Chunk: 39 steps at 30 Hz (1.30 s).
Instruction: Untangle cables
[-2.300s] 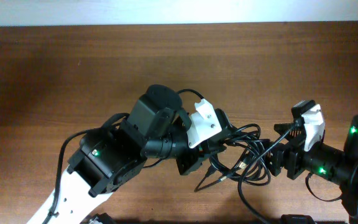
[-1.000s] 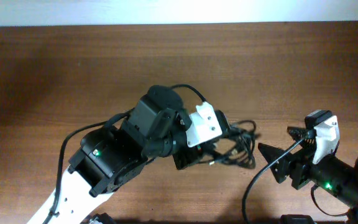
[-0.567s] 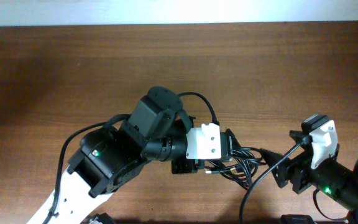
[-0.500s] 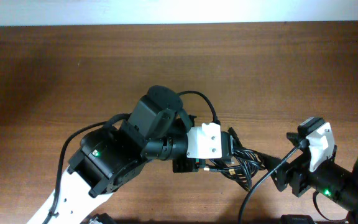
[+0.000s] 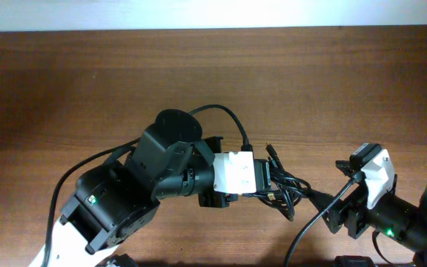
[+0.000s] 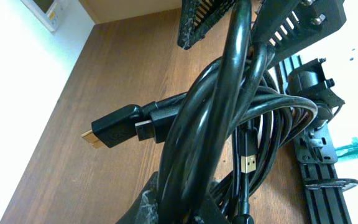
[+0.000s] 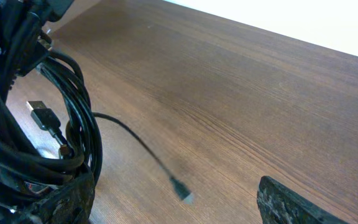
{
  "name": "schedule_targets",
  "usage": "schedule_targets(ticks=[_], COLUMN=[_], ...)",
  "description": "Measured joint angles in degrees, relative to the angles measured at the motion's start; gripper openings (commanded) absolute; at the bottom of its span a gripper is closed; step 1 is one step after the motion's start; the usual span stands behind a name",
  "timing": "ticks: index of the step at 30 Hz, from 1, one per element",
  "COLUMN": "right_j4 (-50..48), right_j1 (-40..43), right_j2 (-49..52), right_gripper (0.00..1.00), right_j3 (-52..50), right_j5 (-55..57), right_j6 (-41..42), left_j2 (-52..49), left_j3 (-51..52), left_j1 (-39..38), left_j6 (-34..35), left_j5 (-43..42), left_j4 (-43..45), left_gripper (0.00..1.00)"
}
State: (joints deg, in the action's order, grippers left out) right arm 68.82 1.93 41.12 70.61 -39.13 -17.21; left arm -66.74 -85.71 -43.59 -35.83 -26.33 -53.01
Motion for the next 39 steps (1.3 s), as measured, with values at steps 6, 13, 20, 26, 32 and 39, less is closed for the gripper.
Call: schedule_targets(ticks=[6, 13, 20, 26, 32, 39], right_j4=[-0.1, 1.9, 0.4, -5.1, -9.8, -12.1], right_j1=[0.0, 0.0, 0.0, 0.0, 0.0, 0.0], right_j2=[0.0, 0.0, 0.0, 0.0, 0.0, -0.4], right_gripper=[0.83, 0.83, 0.83, 0.83, 0.82, 0.82], right_j3=[0.0, 0.0, 0.0, 0.0, 0.0, 0.0], right_j5=[-3.6, -5.2, -7.5, -9.0, -8.4, 6.2], right_j6=[0.0, 0.0, 0.0, 0.5, 2.1, 8.4], left_j2=[0.0, 0.0, 0.0, 0.0, 0.0, 0.0], left_j3=[0.0, 0.0, 0.0, 0.0, 0.0, 0.0], left_j1=[0.0, 0.0, 0.0, 0.0, 0.0, 0.1], left_j6=[0.0, 2.3, 4.4, 5.3, 5.5, 5.9], left_j5=[0.0, 1.3, 1.7, -1.4, -11.2, -17.6], left_j4=[0.0, 2.0, 2.1, -1.2, -1.6, -2.7], left_gripper=[0.00, 0.00, 0.00, 0.00, 0.00, 0.00])
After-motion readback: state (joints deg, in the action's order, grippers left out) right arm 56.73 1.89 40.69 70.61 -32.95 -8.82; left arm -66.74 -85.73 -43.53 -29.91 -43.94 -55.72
